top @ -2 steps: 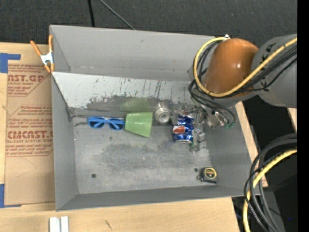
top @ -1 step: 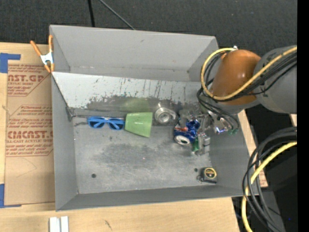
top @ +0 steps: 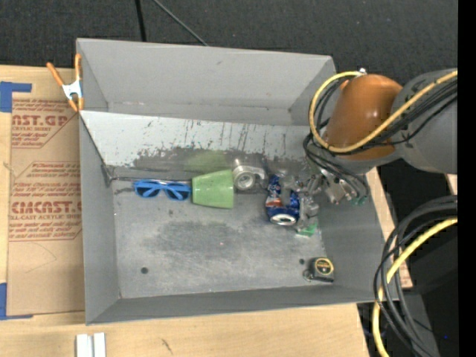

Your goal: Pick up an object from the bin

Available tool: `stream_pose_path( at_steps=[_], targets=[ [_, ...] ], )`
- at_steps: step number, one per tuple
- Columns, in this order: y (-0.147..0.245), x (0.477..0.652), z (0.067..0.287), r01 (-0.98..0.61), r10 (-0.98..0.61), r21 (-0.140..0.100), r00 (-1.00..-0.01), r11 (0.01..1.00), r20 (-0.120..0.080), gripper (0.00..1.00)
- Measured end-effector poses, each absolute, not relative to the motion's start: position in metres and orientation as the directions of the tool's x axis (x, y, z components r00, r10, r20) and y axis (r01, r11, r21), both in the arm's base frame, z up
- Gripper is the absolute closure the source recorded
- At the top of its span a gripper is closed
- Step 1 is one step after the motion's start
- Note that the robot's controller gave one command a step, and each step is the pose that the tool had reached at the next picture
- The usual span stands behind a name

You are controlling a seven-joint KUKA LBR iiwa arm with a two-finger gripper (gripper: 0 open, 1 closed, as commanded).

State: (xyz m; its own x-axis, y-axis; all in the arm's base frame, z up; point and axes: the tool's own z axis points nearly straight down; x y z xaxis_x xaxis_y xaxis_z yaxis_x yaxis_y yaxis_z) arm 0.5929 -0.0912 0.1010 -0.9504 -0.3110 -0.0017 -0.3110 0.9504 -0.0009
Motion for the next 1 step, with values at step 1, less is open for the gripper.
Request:
stream_pose_path(
  at_steps=[1],
  targets=[
    [-0.0874,0.5778,0.2057,-0.252,-0.252,-0.003,-0.968,0.968,-0.01,1.0]
  ],
)
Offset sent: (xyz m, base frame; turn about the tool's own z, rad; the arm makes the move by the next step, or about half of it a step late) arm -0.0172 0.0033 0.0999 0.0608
